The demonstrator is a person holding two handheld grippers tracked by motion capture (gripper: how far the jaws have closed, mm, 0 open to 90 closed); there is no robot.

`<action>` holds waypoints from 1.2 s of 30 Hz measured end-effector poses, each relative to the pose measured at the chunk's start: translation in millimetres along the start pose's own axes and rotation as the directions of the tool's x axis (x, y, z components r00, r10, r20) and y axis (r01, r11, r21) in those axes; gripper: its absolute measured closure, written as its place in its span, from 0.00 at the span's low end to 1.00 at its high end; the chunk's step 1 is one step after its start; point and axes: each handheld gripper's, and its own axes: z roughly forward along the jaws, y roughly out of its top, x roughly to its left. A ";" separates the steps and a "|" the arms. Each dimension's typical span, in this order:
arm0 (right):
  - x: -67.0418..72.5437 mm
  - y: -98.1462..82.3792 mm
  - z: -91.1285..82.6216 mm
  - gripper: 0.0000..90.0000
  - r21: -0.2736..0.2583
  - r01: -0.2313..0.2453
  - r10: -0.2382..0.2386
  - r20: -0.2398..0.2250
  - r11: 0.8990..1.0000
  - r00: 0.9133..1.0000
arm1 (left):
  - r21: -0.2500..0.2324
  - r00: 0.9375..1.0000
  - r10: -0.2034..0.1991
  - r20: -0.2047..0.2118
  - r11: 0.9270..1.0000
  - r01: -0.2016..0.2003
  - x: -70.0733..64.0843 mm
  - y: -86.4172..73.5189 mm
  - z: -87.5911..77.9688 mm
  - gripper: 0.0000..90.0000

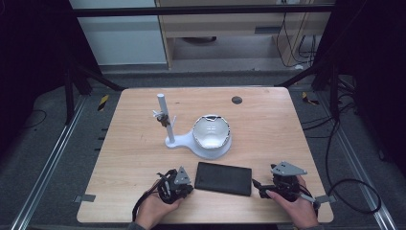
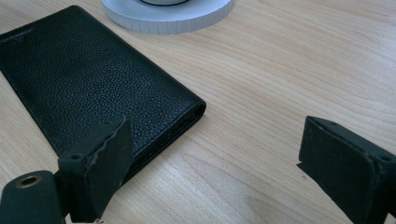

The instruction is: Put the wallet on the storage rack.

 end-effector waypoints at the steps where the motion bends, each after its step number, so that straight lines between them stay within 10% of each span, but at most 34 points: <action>1: -0.1 -0.1 -0.1 0.11 0.001 -0.001 0.001 0.001 1.000 1.000 | -0.001 1.000 0.000 0.001 1.000 0.000 0.3 0.5 0.5 0.96; 21: 8.1 6.9 -4.0 0.17 -0.043 -0.009 0.007 -0.042 0.999 0.999 | -0.091 0.998 -0.061 0.009 0.994 0.061 4.6 6.8 -5.5 1.00; 36: 61.7 29.8 18.6 0.16 0.050 0.181 -0.173 -0.132 0.982 0.976 | -0.141 0.995 -0.095 0.025 0.985 0.098 9.2 13.9 -10.8 1.00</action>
